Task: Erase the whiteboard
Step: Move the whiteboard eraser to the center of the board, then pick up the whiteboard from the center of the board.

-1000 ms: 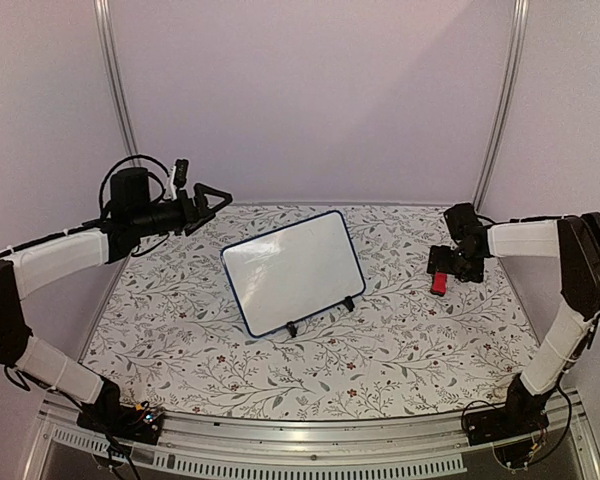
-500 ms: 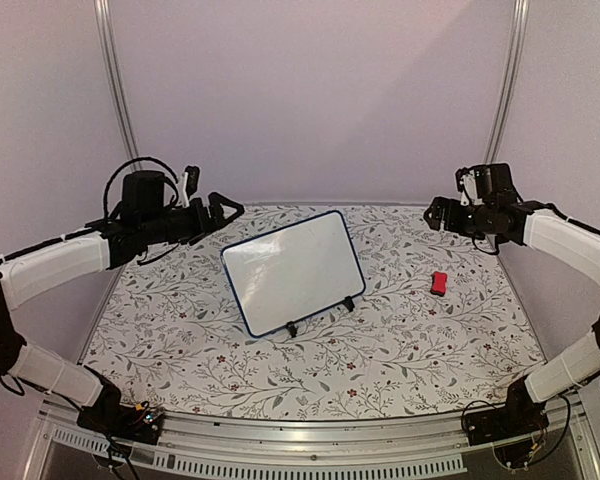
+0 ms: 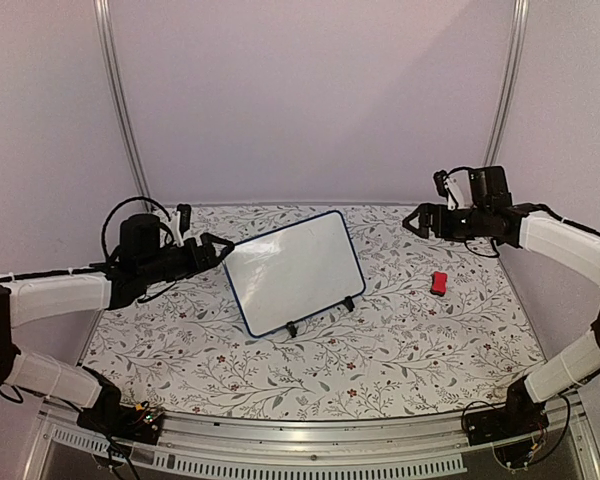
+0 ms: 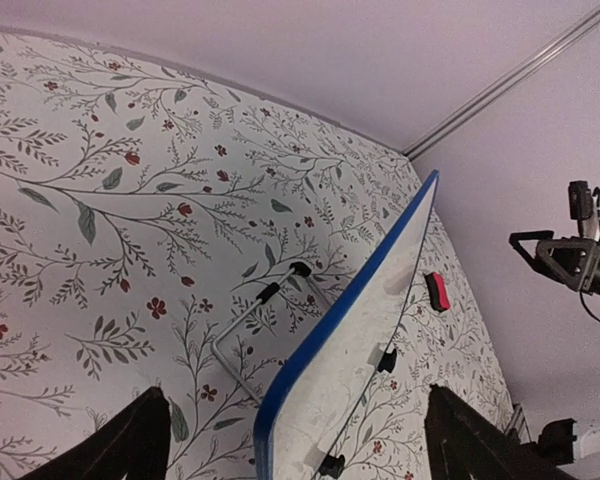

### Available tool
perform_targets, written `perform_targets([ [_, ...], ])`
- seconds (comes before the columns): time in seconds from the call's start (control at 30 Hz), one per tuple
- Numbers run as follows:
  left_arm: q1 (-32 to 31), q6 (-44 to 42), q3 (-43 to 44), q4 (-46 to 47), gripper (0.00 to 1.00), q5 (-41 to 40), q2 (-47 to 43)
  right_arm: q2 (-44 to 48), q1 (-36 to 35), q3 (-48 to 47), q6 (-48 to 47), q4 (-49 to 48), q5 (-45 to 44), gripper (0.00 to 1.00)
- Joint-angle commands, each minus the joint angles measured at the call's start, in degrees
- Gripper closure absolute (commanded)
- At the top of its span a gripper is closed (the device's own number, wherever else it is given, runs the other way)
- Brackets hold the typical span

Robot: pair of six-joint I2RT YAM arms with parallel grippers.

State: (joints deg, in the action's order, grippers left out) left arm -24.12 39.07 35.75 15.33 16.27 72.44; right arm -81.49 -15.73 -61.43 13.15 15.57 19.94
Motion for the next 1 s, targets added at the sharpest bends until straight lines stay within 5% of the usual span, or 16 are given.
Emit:
perform_targets([
  [0.0, -0.40, -0.96, -2.57, 9.12, 0.16, 1.34, 1.34, 1.72, -1.57, 1.30, -1.39, 0.95, 1.32, 0.01],
  [0.8, -8.73, -0.15, -11.70, 24.60, 0.42, 2.40, 9.44, 8.92, -3.60, 0.46, -2.51, 9.30, -0.04, 0.01],
  [0.97, -9.56, 0.63, -13.15, 30.26, 0.66, 3.02, 13.30, 8.85, -3.97, 0.94, -2.25, 9.49, -0.43, 0.01],
])
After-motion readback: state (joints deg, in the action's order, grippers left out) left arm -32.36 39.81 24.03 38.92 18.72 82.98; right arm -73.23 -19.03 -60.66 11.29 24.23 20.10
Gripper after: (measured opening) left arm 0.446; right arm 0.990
